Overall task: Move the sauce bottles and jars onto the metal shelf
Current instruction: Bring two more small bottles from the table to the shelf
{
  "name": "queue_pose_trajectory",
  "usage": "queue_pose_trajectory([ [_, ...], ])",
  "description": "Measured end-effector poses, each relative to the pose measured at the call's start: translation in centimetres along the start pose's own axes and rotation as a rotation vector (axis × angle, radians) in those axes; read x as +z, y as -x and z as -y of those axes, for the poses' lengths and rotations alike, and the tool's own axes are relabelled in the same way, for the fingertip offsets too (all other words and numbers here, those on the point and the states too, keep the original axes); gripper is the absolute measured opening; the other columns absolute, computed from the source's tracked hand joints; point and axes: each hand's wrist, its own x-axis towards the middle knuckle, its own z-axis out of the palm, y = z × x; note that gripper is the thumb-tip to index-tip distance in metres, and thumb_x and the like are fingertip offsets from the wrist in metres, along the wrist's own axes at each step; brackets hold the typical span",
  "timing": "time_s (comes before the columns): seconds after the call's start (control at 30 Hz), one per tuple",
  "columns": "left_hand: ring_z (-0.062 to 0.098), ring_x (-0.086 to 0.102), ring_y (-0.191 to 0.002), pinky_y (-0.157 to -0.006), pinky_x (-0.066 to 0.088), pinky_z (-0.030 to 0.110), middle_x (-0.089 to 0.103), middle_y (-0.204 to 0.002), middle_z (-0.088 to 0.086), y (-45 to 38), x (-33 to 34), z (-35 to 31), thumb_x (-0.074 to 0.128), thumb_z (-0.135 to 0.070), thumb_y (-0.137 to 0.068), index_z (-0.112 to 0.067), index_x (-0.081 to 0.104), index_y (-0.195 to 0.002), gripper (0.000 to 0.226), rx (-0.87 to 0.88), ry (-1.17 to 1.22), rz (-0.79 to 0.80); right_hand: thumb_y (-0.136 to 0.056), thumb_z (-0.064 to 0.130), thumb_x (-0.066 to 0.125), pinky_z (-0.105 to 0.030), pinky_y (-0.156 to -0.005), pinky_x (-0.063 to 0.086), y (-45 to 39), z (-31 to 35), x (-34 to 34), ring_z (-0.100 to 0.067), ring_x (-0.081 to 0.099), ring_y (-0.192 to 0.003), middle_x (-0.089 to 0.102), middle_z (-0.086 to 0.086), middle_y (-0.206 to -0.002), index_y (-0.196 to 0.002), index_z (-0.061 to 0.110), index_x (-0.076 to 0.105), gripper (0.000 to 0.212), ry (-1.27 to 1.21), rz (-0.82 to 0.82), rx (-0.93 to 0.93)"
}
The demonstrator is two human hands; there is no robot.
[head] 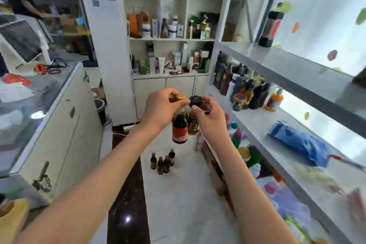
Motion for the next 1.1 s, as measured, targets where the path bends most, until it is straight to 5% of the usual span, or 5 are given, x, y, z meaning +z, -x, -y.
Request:
queue_pose_trajectory([
  [0.23,0.009,0.068,-0.072,-0.068,0.06,0.04,0.07,-0.075,-0.008,-4.1,11.6,-10.2,0.081,-0.045,-0.07,-0.023,0.069,-0.082,0.028,0.139,0.119,0.042,-0.095,0.023,0.062,-0.038,-0.091,0.056,-4.6,-1.8,-14.3,-0.012,0.066,-0.101,0.068,0.005,-0.111,-0.123,0.022,0.058,0.028,0.054,-0.15,-0.084],
  [0.53,0.008,0.068,-0.078,-0.075,0.059,0.034,0.073,-0.087,-0.005,-9.6,23.1,-21.0,0.08,-0.042,-0.073,-0.018,0.072,-0.094,0.033,0.296,0.289,0.187,-0.094,0.015,0.062,-0.025,-0.085,0.053,-9.6,-2.9,-28.7,-0.006,0.065,-0.101,0.07,0.004,-0.108,-0.121,0.021,0.061,0.027,0.152,-0.441,-0.114],
  [0.8,0.01,0.071,-0.076,-0.062,0.061,0.038,0.075,-0.081,-0.003,-16.7,33.2,-26.5,0.082,-0.025,-0.075,-0.018,0.071,-0.084,0.016,0.387,0.642,0.491,-0.095,0.013,0.059,-0.015,-0.084,0.045,-13.8,-3.8,-37.1,-0.003,0.062,-0.104,0.069,0.008,-0.11,-0.128,0.016,0.06,0.032,0.306,-0.677,-0.087],
  [1.0,0.001,0.068,-0.077,-0.086,0.054,0.041,0.073,-0.075,-0.011,-21.1,41.0,-29.5,0.075,-0.019,-0.081,-0.017,0.068,-0.087,0.01,0.512,0.736,0.745,-0.095,0.005,0.055,-0.003,-0.074,0.042,-17.1,-4.7,-41.6,0.017,0.06,-0.084,0.065,0.023,-0.094,-0.107,0.027,0.06,0.025,0.414,-0.84,0.012],
  [1.1,-0.003,0.066,-0.076,-0.081,0.052,0.027,0.071,-0.079,-0.013,-22.5,44.2,-30.6,0.071,-0.017,-0.085,-0.018,0.068,-0.093,0.008,0.584,0.739,0.834,-0.096,0.009,0.055,-0.009,-0.073,0.043,-18.6,-6.1,-43.3,0.011,0.06,-0.086,0.067,0.014,-0.096,-0.114,0.025,0.06,0.025,0.46,-0.907,0.076],
])
